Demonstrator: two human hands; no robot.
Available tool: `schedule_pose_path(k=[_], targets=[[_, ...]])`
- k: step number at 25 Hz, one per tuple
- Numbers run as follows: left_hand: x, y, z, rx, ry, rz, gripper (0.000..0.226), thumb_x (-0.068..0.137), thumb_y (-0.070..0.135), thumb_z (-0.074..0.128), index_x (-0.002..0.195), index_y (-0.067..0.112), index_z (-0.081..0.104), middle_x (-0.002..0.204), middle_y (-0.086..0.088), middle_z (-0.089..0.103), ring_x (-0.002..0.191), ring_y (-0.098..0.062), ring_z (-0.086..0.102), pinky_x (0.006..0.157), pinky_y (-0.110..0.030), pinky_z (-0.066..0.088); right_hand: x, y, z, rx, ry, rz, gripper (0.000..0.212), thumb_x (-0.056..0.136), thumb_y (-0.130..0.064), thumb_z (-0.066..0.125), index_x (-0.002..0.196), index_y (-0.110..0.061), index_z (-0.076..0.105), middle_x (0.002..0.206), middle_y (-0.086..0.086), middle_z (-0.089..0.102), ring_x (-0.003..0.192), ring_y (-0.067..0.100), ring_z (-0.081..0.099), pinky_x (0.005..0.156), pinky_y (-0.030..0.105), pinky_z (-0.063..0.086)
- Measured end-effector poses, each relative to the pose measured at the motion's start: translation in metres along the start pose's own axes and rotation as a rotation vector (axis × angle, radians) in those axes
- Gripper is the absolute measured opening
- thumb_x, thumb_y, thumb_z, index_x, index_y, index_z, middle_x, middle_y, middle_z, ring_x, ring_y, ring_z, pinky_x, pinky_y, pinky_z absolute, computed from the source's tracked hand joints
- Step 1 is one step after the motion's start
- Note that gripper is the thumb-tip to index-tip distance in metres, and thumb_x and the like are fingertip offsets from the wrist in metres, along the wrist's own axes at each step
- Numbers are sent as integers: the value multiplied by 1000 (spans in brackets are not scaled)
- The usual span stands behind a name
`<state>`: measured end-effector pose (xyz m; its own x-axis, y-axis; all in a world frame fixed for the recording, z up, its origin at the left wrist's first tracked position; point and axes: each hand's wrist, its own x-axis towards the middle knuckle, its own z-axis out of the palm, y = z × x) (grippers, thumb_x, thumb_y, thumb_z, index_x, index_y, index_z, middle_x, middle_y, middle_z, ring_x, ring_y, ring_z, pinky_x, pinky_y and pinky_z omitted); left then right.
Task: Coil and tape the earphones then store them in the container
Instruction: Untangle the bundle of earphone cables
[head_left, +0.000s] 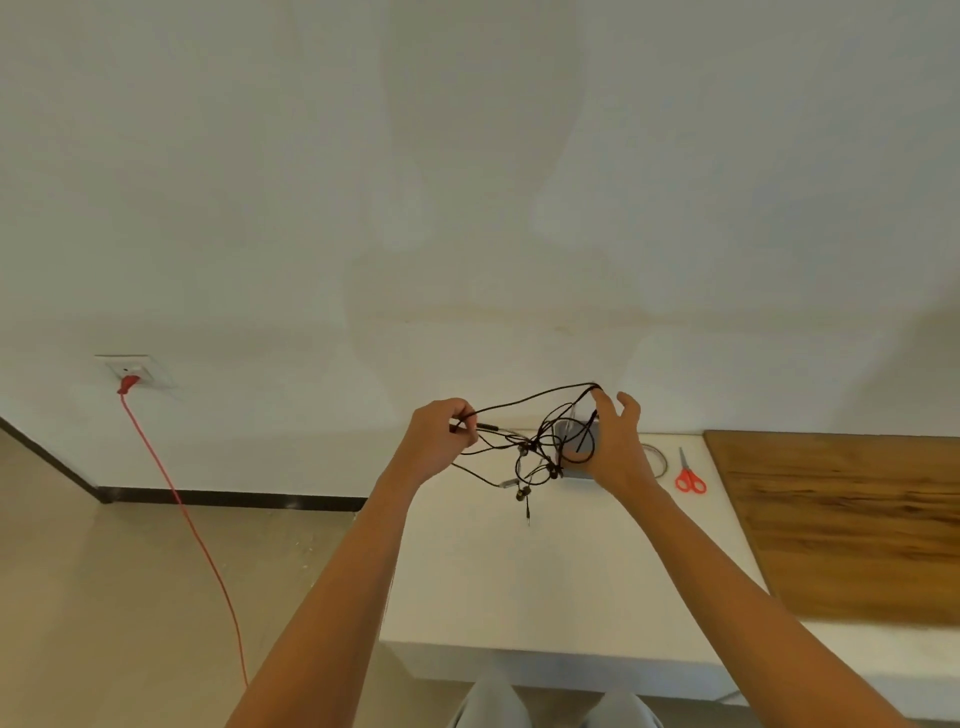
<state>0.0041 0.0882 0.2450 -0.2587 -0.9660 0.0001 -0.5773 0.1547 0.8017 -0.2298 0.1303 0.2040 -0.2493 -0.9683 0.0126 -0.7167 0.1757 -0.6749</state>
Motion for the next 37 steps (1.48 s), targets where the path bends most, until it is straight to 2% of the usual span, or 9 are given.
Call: schedule_pose_path(k=[4,9,14,19,24,27,29,33,37], targets=[[-6,-2,-5,177,190,38,27,83,-4,51,69,18,58,72,3,61,57,-16,50,53,-24,37,-7,0,-12,-52,56,-12,81,79,-4,72,146,-23,30,150,16,18,99,31,58,78,36,50],[-15,-5,-25,326,399,26,31,79,-7,44,68,17,60,71,5,59,62,-18,55,50,-23,38,-7,16,-43,-34,166,156,34,93,-8,38,124,-5,52,102,10,56,70,18,48,56,30,38],[-15,3,-20,56,452,-166,14,94,15,49,107,12,50,85,-3,65,74,-23,62,62,-32,48,-9,22,-49,-314,227,-7,37,88,1,53,125,-4,55,127,15,51,91,36,61,73,42,51],[-12,15,-5,-73,97,-238,32,86,42,66,101,15,61,90,1,72,70,-8,59,62,-23,44,-16,1,-42,542,171,92,70,74,-17,81,136,-13,48,122,-6,54,101,16,62,85,28,54],[-13,35,30,-113,-315,-69,76,64,35,87,129,23,50,113,3,61,97,-10,64,75,-20,50,-24,-33,-41,594,45,-127,49,83,-7,69,125,-29,60,85,3,69,73,13,65,77,28,57],[-9,44,49,-224,-302,-1,52,71,37,79,118,21,62,104,-2,71,96,-15,67,89,-32,53,-26,-48,-43,613,-108,-281,35,87,-4,64,112,-27,68,84,0,69,80,18,66,82,30,57],[-8,43,49,-204,-179,46,21,84,29,71,96,12,68,86,-9,71,79,-20,65,79,-33,51,-22,-50,-50,518,-62,-323,20,86,-7,66,98,-22,73,88,-4,73,79,17,68,75,29,57],[-3,25,25,-205,113,45,17,88,20,68,84,3,64,71,-1,67,61,-13,62,52,-12,46,-12,-28,-63,64,73,-323,15,84,-1,65,82,-12,74,90,2,69,65,6,60,66,20,47],[2,19,11,-29,-11,113,14,78,18,78,86,12,69,81,6,69,74,2,62,65,-7,42,-9,-6,-50,-471,126,-301,30,88,-1,61,115,-11,66,117,7,60,83,25,65,65,28,49]])
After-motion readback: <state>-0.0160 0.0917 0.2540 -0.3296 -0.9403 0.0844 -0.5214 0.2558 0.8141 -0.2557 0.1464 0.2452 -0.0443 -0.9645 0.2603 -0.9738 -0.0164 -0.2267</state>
